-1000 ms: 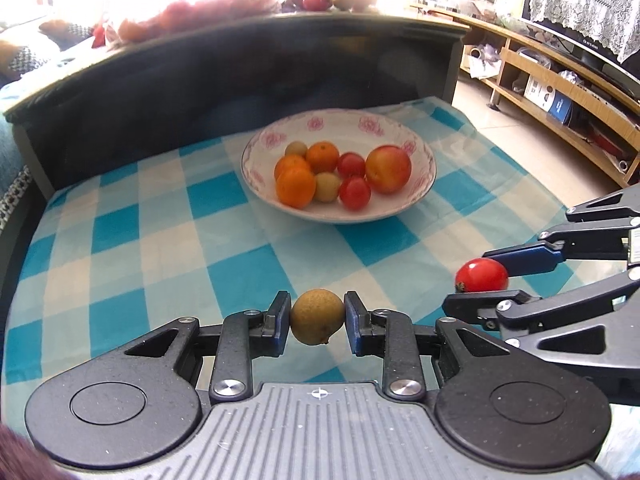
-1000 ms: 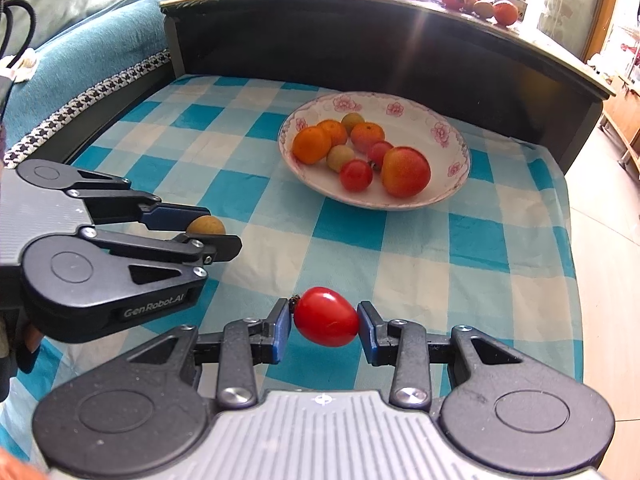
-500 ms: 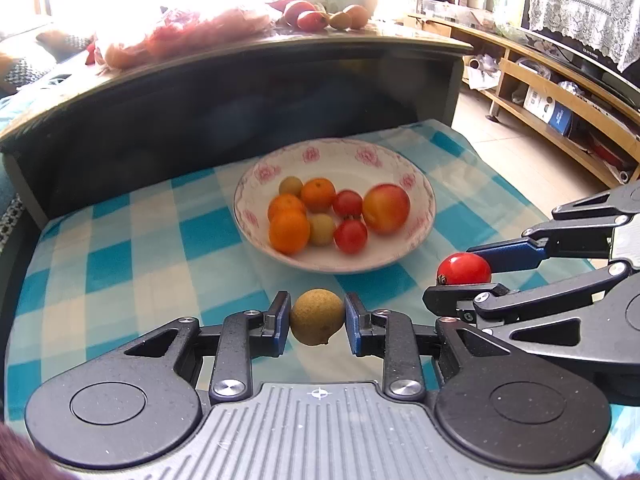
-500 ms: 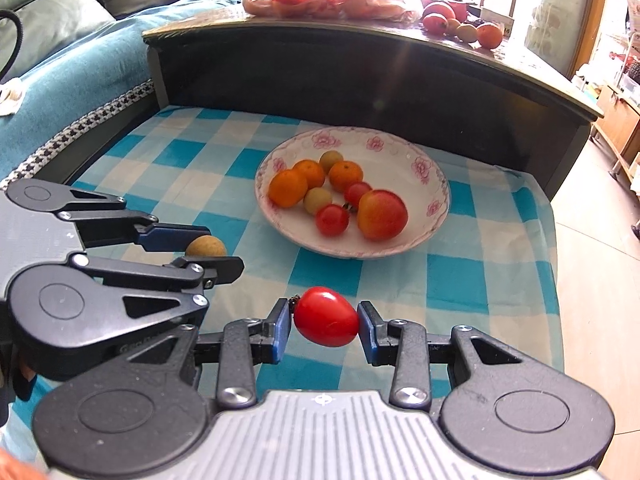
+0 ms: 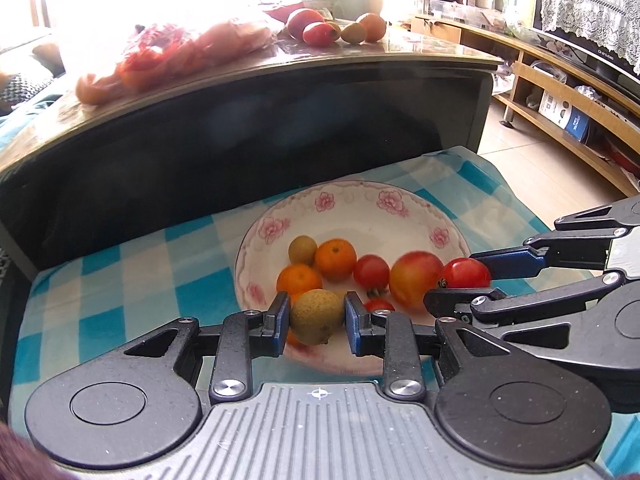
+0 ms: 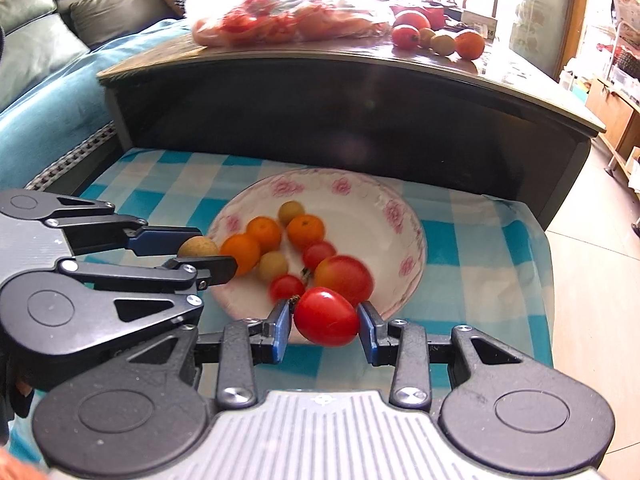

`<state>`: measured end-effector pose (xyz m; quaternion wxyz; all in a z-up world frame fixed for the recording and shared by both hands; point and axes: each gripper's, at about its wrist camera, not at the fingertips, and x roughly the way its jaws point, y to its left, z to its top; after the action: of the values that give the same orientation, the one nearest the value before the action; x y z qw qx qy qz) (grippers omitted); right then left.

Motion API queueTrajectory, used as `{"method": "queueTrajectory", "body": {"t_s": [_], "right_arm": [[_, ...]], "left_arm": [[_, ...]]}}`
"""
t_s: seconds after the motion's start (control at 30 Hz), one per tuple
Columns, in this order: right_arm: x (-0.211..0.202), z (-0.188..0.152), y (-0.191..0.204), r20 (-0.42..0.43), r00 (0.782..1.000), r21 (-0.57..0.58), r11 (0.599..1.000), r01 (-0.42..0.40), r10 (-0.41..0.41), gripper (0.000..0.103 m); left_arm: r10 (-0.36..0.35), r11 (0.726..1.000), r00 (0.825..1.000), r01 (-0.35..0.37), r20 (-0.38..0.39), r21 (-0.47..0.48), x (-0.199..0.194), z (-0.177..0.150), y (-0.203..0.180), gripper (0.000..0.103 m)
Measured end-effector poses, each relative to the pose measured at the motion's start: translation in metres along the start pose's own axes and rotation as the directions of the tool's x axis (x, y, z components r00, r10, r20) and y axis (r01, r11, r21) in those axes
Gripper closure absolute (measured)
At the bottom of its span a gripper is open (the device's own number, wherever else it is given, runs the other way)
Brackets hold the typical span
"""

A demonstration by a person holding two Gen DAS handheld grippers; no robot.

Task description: Organize fruits

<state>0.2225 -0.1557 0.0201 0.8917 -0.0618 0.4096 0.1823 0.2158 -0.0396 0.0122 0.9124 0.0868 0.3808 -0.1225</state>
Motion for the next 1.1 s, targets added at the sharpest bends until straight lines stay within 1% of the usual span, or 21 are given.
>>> {"method": "queueTrajectory", "body": {"t_s": [0.23,0.57,0.63,0.83,0.9,0.97,1.1], "right_arm": [[0.021,0.011,-0.016,-0.004,1.0,0.021,1.0,0.002,-0.002,0.064],[0.034,0.021,-0.025,0.021,1.0,0.025,1.0,-0.008,0.008,0.065],[0.035,0.022,-0.026,0.019,1.0,0.029,1.0,-0.012,0.012,0.065],[0.035,0.022,-0.029,0.02,1.0,0.038,0.999,-0.011,0.011,0.064],[0.034,0.022,-0.029,0.021,1.0,0.039,0.999,-0.01,0.01,0.064],[0.032,0.022,-0.029,0.022,1.0,0.04,0.999,-0.009,0.008,0.064],[0.027,0.02,-0.029,0.024,1.0,0.044,0.999,-0.004,0.003,0.062]], "left_arm": [[0.003,1.0,1.0,-0.003,-0.006,-0.004,0.015,0.009,0.003,0.068],[0.007,1.0,1.0,-0.007,-0.012,-0.015,0.022,0.017,0.005,0.067],[0.006,1.0,1.0,-0.006,-0.014,-0.02,0.023,0.018,0.005,0.065],[0.013,1.0,1.0,-0.013,-0.01,-0.017,0.02,0.018,0.006,0.056],[0.015,1.0,1.0,-0.015,-0.007,-0.015,0.018,0.019,0.006,0.051],[0.018,1.0,1.0,-0.018,-0.003,-0.01,0.015,0.019,0.006,0.049],[0.019,1.0,1.0,-0.019,0.001,-0.015,0.009,0.015,0.008,0.043]]}}
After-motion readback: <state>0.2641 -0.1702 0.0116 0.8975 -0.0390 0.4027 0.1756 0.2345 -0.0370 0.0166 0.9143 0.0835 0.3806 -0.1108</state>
